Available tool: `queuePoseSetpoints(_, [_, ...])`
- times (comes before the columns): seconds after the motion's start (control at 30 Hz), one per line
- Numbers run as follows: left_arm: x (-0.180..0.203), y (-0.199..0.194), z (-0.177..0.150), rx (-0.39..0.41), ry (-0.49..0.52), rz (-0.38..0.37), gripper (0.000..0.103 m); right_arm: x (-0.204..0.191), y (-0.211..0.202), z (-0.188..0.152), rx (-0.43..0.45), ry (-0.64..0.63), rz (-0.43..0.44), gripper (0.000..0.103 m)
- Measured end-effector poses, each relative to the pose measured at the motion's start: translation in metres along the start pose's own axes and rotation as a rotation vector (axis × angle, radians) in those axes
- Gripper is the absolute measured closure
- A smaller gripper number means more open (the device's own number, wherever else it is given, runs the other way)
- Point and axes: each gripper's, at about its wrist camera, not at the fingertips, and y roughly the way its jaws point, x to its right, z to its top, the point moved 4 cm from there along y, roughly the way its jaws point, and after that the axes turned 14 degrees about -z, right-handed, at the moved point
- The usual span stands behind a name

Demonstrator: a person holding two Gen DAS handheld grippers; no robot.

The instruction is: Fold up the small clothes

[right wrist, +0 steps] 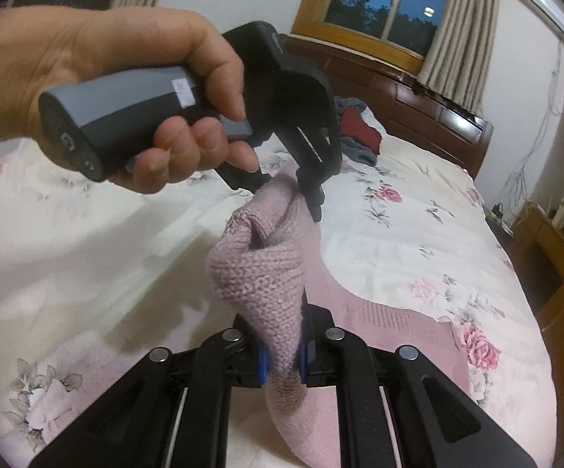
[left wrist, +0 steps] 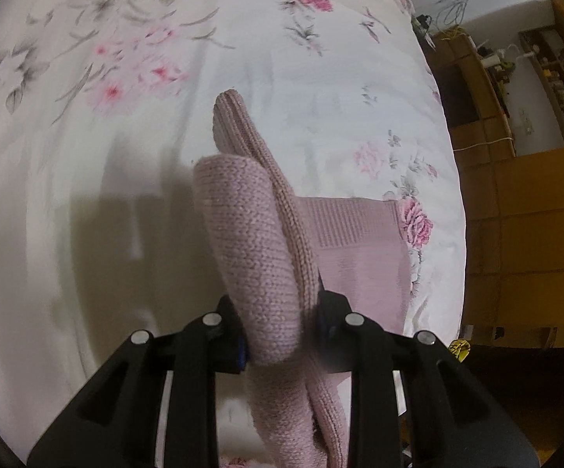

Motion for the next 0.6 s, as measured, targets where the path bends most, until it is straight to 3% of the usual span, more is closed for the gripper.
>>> queuePoseSetpoints(0.6, [0.107, 0.044, -0.004, -0.033, 0.13, 0.096, 0.08, 0.087, -0.015, -0.01, -0.036, 0.16, -0.032, 0.093])
